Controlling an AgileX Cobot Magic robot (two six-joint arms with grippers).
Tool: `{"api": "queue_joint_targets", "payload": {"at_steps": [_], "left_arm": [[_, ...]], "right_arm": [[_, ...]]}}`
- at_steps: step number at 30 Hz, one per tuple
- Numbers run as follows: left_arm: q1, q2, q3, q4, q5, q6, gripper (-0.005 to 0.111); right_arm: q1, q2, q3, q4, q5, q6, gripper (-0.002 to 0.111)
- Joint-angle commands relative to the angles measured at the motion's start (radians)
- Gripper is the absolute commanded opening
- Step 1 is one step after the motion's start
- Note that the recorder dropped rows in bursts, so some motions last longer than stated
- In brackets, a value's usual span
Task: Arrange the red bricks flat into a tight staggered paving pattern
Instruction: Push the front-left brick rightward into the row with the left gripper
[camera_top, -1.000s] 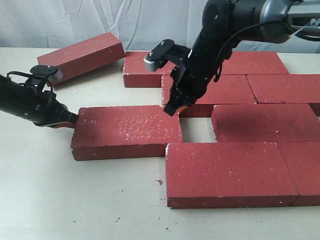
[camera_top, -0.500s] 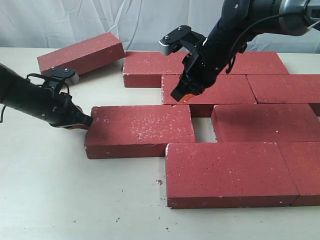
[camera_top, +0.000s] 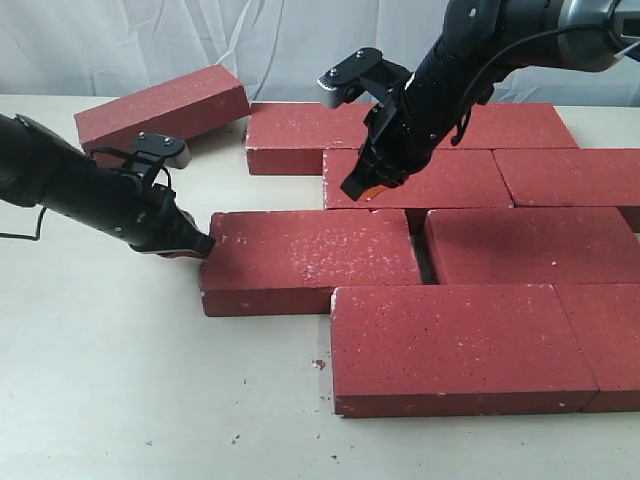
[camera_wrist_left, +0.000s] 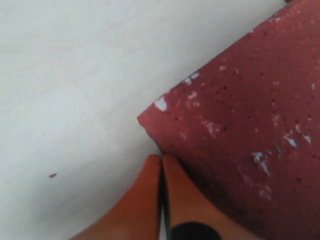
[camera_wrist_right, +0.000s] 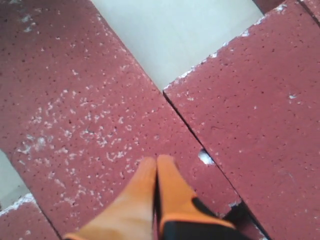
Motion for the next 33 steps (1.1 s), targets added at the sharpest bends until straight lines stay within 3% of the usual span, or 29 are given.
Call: {"api": "queue_joint_targets", "payload": {"at_steps": [1,9,20,22,33], "left_arm": [[-0.030,0.011,-0.009,-0.017,0.007,0.003,0.000],[-0.087,0.040,-0.028,-0.032,-0.013,0.003,0.000],[-0.091,0.048,-0.037,-0.032,0.024,0.003,0.000],[-0.091,0.048,-0.037,-0.014,-0.036,0.001,0.000],[-0.014,0.008,-0.037,0.045,-0.046,-0.063,0.000]], "right_arm": [[-0.005,-0.010,-0.003,-0.006,-0.005,-0.007,-0.001],[-0.005,-0.008,-0.003,-0.002,-0.005,-0.007,-0.001],[-0.005,-0.008,-0.003,-0.002,-0.009,-0.007,-0.001],[-0.005,-0.008,-0.003,-0.002,-0.009,-0.007,-0.001],[-0.005,-0.006,-0.003,0.005,-0.011,-0.007,-0.001]]}}
